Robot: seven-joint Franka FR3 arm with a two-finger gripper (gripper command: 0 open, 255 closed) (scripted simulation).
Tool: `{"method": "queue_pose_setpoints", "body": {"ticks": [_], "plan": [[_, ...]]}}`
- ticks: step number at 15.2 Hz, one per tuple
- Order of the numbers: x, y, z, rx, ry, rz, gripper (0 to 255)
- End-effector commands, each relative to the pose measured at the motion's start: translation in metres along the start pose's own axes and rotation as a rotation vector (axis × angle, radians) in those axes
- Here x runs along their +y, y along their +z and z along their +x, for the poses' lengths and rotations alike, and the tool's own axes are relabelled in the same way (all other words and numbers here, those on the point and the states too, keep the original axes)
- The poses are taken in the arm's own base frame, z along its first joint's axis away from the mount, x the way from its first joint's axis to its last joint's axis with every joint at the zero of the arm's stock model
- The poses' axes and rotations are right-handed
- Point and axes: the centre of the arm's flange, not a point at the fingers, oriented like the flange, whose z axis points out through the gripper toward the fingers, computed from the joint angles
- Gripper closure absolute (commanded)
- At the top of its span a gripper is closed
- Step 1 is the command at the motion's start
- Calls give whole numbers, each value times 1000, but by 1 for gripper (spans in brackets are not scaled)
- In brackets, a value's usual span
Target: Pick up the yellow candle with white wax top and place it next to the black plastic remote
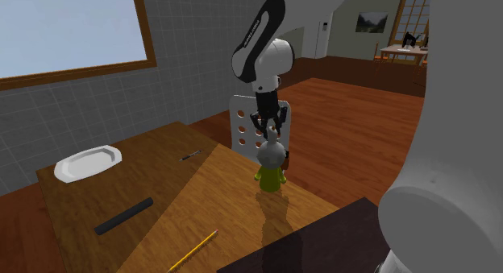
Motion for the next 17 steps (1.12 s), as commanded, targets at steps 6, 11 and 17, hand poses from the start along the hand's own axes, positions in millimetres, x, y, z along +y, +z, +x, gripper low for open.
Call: {"method": "queue_pose_setpoints", "body": {"ticks": [6, 11, 17], "plan": [[1, -10, -2, 0, 0, 0, 255], [4, -36, -6, 0, 0, 0, 255], [7, -67, -12, 0, 0, 0, 255]]}}
